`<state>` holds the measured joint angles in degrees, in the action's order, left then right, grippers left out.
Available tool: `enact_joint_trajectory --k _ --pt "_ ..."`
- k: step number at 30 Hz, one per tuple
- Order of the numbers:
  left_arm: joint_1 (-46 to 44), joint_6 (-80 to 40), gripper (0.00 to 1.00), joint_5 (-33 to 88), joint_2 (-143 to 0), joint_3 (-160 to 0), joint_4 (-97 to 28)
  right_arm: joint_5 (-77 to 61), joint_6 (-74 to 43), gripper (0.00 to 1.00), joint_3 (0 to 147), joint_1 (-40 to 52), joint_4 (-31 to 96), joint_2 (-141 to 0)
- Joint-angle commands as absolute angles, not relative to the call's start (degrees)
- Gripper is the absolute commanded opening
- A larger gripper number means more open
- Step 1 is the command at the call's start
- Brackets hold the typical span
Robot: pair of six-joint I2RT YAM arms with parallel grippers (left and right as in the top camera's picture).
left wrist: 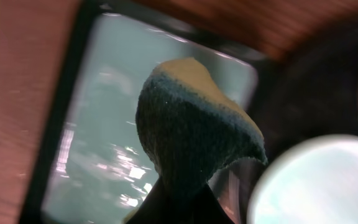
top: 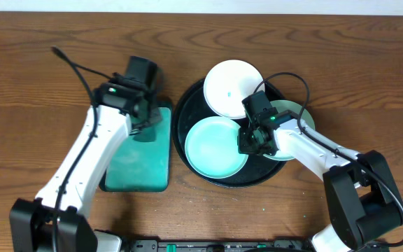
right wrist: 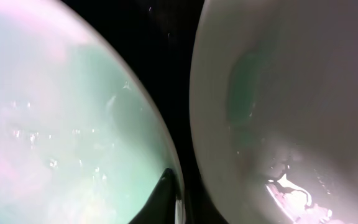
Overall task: Clean dirty plates on tray and stack at the side
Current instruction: 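Return the sponge to the teal tray with the left gripper, then lift the mint plate with the right gripper and tilt it over the sponge tray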
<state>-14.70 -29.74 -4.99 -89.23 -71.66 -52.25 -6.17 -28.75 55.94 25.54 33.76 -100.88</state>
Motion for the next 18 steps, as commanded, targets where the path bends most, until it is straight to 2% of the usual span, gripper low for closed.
enact_joint_trajectory --k 1,3,4,5,10,12,18 --pt "-11.6 -28.0 0.08 -5.7 -92.7 -66.8 -50.2 -0.9 -29.1 0.05 55.3 25.6 32.1 -103.0" --pt "-10.5 -25.8 0.15 -1.8 -94.2 -66.0 -49.2 -0.9 -28.9 0.01 55.3 25.6 31.7 -103.0" --pt "-10.2 -24.4 0.22 0.5 -94.6 -66.0 -49.2 -1.2 -27.5 0.01 55.4 25.6 31.3 -103.0" --pt "-9.9 -23.7 0.35 1.8 -94.6 -66.0 -49.2 -2.0 -25.9 0.01 55.6 25.6 31.2 -102.9" --pt "-8.2 -23.6 0.59 3.9 -90.3 -68.5 -52.2 -5.5 -18.9 0.01 61.6 25.7 37.4 -99.1" --pt "-7.3 -23.6 0.65 4.1 -86.9 -69.8 -53.7 -5.1 -15.6 0.01 65.2 26.3 39.9 -96.8" --pt "-4.5 -23.6 0.71 5.5 -72.0 -70.9 -54.8 3.7 -11.2 0.01 75.2 31.6 41.1 -93.2"
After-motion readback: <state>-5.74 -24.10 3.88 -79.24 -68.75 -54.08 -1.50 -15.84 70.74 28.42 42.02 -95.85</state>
